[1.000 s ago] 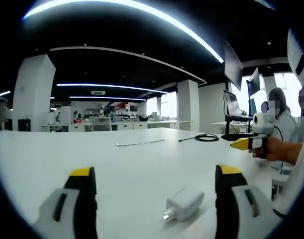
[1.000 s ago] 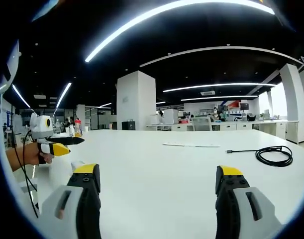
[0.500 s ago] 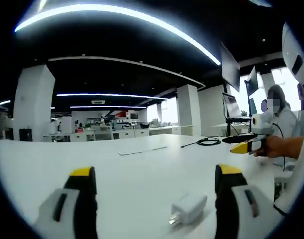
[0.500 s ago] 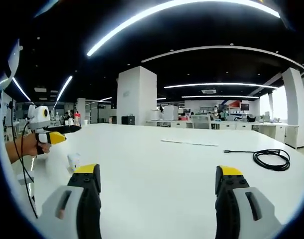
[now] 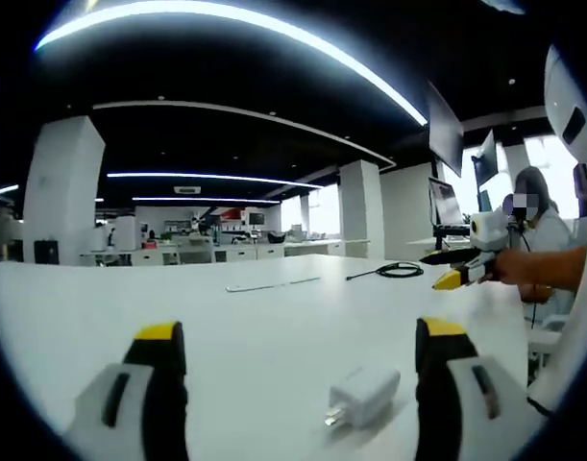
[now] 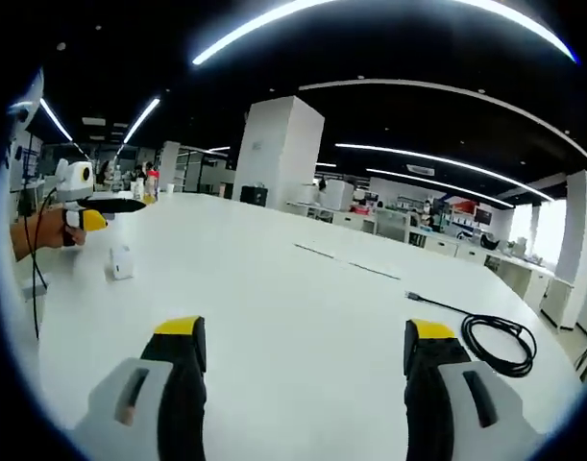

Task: Plug the desk Type‑C cable into the charger adapter.

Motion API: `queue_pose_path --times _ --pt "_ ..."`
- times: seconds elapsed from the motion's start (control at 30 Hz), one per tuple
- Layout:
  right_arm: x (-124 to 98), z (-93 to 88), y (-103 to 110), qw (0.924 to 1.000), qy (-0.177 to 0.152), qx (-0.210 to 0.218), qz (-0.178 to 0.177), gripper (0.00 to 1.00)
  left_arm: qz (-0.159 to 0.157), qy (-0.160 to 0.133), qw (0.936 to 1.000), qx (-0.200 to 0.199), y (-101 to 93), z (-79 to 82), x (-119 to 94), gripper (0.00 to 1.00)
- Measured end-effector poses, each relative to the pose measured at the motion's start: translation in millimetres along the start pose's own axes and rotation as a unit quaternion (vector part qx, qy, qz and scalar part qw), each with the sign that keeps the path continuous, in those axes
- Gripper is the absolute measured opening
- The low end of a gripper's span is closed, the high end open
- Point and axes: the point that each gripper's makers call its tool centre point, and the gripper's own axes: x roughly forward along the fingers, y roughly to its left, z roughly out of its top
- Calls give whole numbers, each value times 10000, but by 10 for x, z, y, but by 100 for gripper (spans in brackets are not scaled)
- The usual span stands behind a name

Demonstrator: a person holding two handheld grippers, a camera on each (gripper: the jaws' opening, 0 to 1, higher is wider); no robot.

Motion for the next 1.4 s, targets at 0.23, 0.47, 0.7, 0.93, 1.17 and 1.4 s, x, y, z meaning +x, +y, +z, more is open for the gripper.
queue_pose_path --times 0.23,0.47,0.7,0.93,1.17,1.4 --pt "33 -208 -536 9970 659 -389 -72 81 78 -101 9999 93 39 32 -27 99" --pt "130 -299 -1055 9952 882 -391 -170 47 2 40 9998 195 7 -9 -23 100" --pt "174 -531 -1356 9879 1492 -330 -270 40 46 57 9997 231 24 -11 -71 100" --pt "194 -626 -1679 9818 1823 -471 -265 28 120 131 9995 250 67 -46 -115 100" --pt "225 -651 -1713 9736 2217 -475 -250 23 125 175 9996 206 72 -78 -129 100" --pt "249 -738 -1828 9631 2654 -380 -232 17 176 235 9992 286 94 -105 -175 100"
